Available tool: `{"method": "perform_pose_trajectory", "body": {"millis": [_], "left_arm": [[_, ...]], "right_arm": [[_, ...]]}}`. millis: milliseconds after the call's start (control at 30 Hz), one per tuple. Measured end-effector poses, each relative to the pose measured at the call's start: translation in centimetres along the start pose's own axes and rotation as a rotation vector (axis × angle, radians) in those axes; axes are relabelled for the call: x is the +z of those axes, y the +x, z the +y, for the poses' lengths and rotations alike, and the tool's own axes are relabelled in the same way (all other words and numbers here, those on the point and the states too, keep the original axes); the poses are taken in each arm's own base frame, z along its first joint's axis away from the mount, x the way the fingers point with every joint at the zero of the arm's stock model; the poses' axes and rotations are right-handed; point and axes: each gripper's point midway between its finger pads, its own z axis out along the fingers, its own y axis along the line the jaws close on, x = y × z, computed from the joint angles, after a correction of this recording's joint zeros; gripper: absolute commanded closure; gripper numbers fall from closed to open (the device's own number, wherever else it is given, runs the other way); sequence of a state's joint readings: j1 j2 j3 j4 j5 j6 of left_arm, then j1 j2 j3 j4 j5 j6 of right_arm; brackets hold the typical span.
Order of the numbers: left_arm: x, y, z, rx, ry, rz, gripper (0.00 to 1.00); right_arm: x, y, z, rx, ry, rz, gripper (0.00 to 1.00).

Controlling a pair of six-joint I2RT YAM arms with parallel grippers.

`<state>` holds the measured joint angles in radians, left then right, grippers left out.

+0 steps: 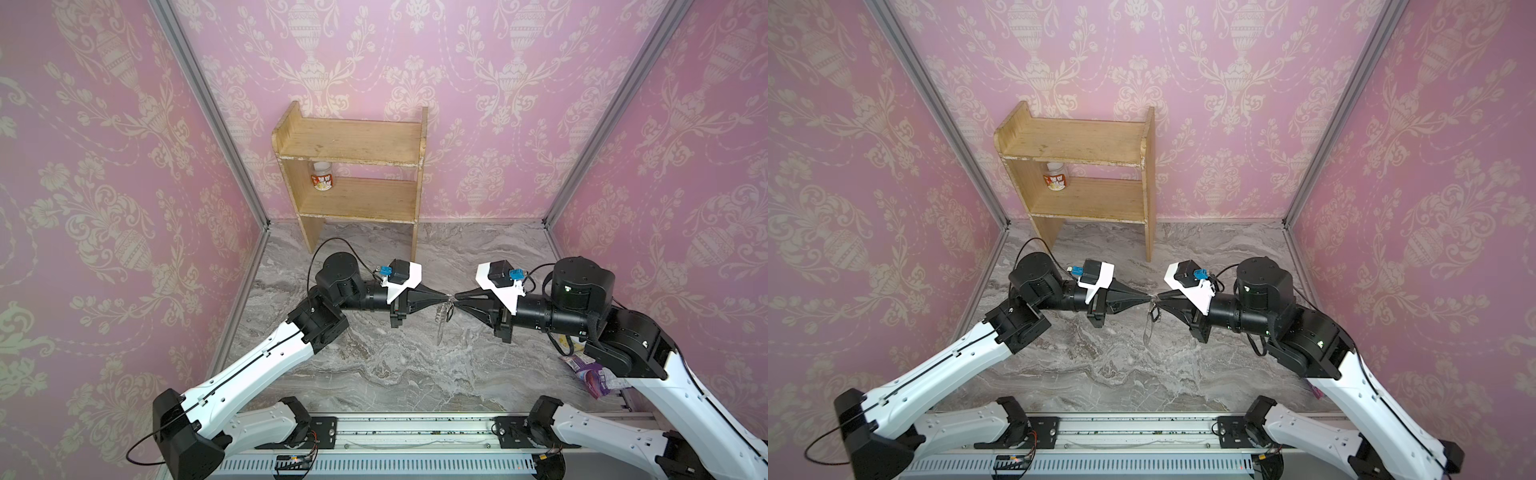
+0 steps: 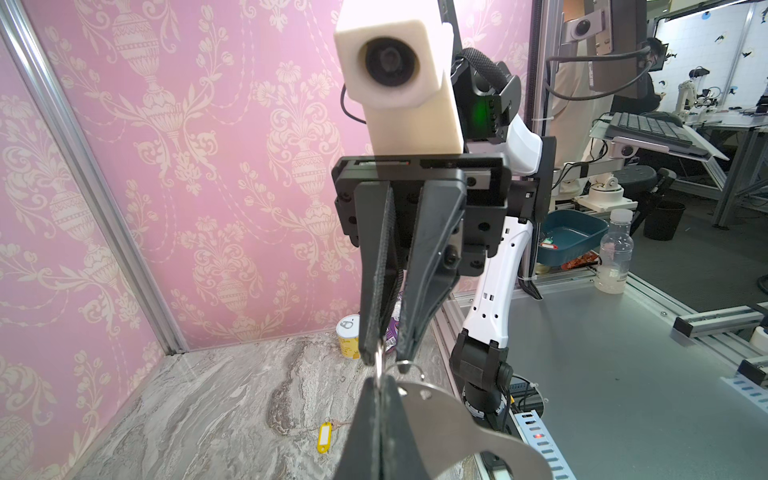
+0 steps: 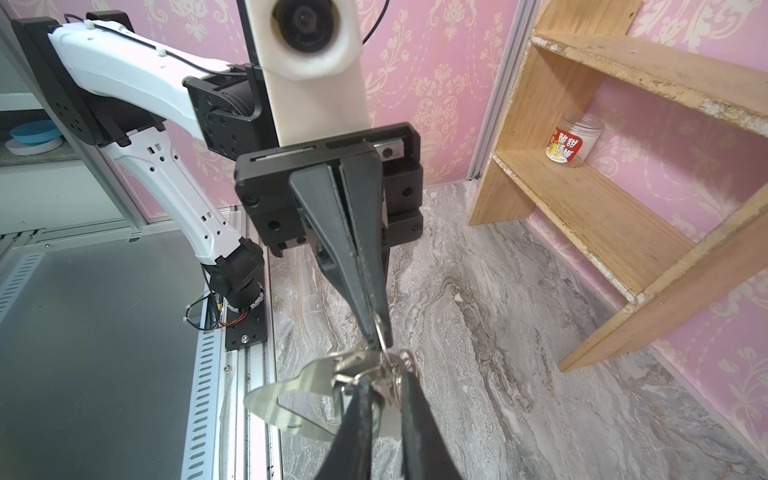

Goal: Put the keys on the keyring

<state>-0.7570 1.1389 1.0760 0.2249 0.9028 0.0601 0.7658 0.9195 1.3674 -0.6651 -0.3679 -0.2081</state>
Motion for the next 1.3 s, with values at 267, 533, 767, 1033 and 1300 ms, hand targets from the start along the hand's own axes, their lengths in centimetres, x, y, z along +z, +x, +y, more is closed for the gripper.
{"method": "perform_pose_trajectory", "body": {"millis": [267,533,767,1033,1300], "left_arm": [[0.0,0.0,-0.1,-0.003,0.005,0.0,1.0],[0.0,0.0,-0.1,-0.003,0.006,0.0,1.0],[0.0,0.0,-0.1,-0.019,0.007,0.0,0.77],[0.0,0.4,-0.1,-0.04,0.006,0.015,0.81],[0.1,1.1,-0.2,-0.065,0.004,0.041,0.79]], "right_arm": [[0.2,-0.1,0.0,0.0,-0.007,-0.003,0.98],[0.4,0.0,0.0,0.004,-0.014,0.001,1.0],[0.4,0.0,0.0,0.005,-0.019,0.028,1.0],[1.3,1.4,-0.6,-0.011,-0.02,0.157,1.0],[0.9,1.6,-0.5,-0.021,-0.019,0.174,1.0]]}}
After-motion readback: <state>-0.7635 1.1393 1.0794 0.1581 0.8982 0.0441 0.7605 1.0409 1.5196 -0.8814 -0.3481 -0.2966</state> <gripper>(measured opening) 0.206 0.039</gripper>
